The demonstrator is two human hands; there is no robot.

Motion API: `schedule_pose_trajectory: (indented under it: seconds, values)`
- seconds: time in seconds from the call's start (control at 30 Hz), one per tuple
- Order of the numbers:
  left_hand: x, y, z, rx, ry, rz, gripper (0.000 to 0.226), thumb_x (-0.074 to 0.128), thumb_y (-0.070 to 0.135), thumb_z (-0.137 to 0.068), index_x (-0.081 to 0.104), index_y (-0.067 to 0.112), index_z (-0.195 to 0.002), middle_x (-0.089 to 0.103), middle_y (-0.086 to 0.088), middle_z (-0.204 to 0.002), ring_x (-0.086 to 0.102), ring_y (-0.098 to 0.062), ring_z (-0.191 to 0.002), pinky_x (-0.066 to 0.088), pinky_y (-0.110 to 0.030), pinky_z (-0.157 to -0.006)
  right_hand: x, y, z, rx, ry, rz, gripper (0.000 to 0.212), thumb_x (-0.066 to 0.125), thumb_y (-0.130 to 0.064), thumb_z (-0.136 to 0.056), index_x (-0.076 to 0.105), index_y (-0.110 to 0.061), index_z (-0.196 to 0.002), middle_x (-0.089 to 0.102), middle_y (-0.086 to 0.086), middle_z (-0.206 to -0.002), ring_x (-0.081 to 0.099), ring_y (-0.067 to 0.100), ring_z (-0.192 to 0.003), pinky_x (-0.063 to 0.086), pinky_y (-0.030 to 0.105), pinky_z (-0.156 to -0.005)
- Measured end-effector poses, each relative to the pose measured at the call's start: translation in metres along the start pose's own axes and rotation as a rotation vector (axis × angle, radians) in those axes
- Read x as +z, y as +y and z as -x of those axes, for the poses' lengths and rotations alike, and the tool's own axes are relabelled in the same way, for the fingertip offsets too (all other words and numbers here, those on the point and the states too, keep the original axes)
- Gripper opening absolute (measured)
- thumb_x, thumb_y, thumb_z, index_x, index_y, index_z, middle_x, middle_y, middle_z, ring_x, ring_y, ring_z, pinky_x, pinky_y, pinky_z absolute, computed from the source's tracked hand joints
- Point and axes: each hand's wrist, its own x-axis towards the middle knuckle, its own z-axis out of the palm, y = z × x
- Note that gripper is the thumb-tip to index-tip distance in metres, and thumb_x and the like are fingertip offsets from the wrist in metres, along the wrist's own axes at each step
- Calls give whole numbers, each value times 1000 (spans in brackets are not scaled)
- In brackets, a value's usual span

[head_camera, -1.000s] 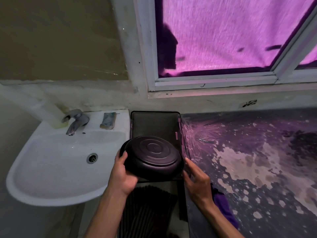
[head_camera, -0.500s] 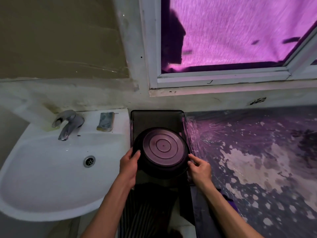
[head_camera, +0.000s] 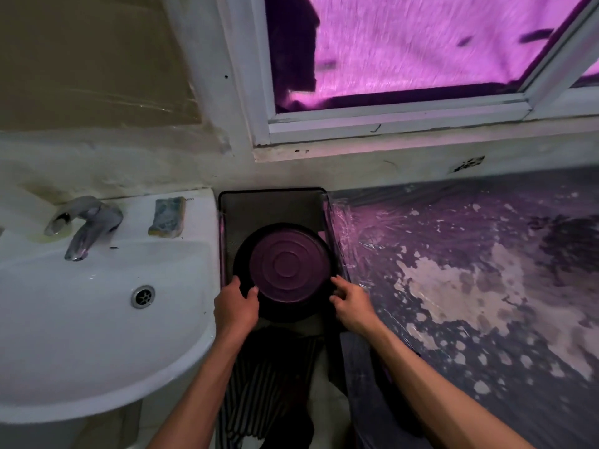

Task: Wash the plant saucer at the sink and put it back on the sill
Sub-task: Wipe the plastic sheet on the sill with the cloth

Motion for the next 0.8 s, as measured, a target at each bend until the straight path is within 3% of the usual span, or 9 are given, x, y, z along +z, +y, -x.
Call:
schedule_pose_trajectory:
  seconds: [0.13,0.2,0.27,0.37,0.47,0.57,0.67,0.73,0.8]
  values:
    - [13,2,24,21,31,22,54,57,23,-96,42,6,-146,52,-21,-140,51,-35,-128,41,-44,-108,-26,24,24,-36,23,-175,41,60,-3,-89,59,-12,-129,67,2,-118,63,15,-112,50,23,-90]
    - [24,4,45,69,99,-7,48,57,21,-96,49,6,-140,53,-20,-137,51,-35,-125,40,-43,-107,-46,44,42,-60,105,-181,33,64,-7,-88,65,-13,-121,70,0,-110,66,14,-103,53,25,-87]
    - [41,5,71,115,149,10,39,58,17,-95,57,6,-132,55,-18,-127,55,-33,-116,41,-36,-101,-65,70,64,-70,189,-124,28,66,-10,-87,68,-12,-115,71,2,-106,67,14,-96,53,29,-87]
    - [83,8,118,116,79,128,25,61,11,-92,66,5,-116,64,-15,-107,63,-30,-97,46,-31,-88,-82,117,104,-84,268,71,25,72,-22,-83,68,-17,-107,66,-2,-100,63,15,-92,50,27,-81]
    - [136,12,158,29,-150,133,21,64,12,-91,68,5,-111,72,-14,-99,67,-26,-90,48,-27,-80,-82,153,138,-134,232,263,53,76,-51,-69,61,-23,-111,54,-3,-105,54,18,-100,47,30,-85]
    - [185,16,189,-149,-343,222,24,59,12,-94,64,3,-116,70,-17,-109,68,-30,-97,52,-35,-85,-71,175,155,-127,-3,616,102,57,-78,-57,35,-27,-142,39,0,-133,40,21,-122,40,34,-99]
    - [211,23,210,-246,-333,344,32,54,8,-96,54,-1,-127,65,-23,-117,65,-29,-95,50,-36,-85,-65,184,163,-208,-54,765,104,61,-63,-64,20,-24,-151,34,6,-146,36,29,-129,38,42,-101]
    - [216,29,217,-275,-304,396,35,52,9,-97,49,3,-132,66,-19,-115,65,-31,-96,52,-38,-84,-68,188,161,-251,17,654,85,62,-46,-70,34,-22,-147,47,6,-137,46,29,-120,44,41,-95]
    - [214,33,222,-299,-302,449,34,49,14,-100,48,11,-133,66,-11,-101,63,-26,-85,50,-31,-67,-77,185,157,-229,54,370,63,63,-40,-81,49,-21,-138,56,2,-125,49,24,-113,42,32,-95]
